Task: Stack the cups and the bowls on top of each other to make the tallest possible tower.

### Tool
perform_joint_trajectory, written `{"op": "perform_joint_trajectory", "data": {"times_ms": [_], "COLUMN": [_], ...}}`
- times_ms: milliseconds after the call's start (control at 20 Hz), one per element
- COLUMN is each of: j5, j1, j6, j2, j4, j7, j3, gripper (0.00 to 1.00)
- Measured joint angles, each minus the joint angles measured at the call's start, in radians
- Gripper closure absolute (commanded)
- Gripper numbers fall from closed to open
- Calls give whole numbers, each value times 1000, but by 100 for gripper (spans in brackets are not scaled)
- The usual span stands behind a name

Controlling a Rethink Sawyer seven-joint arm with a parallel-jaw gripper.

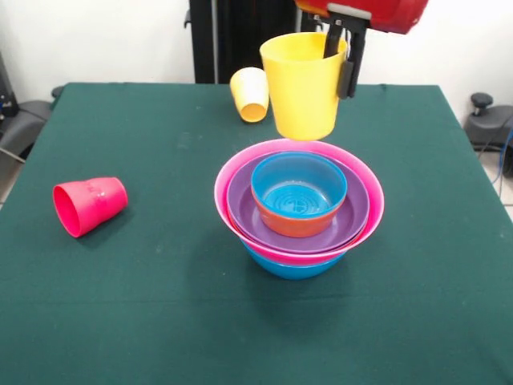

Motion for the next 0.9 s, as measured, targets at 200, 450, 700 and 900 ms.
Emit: {"op": "perform_joint_trajectory", "data": {"times_ms": [200,450,700,900], "j5": [2,3,12,20], "j1": [16,35,43,50], "j6": [-4,-81,-160,-216], "j2": [5,37,58,80], "j4": [0,8,42,73], "j7": [0,0,0,0], "j3": [-19,-52,-72,-89], "gripper": [100,100,100,100]}}
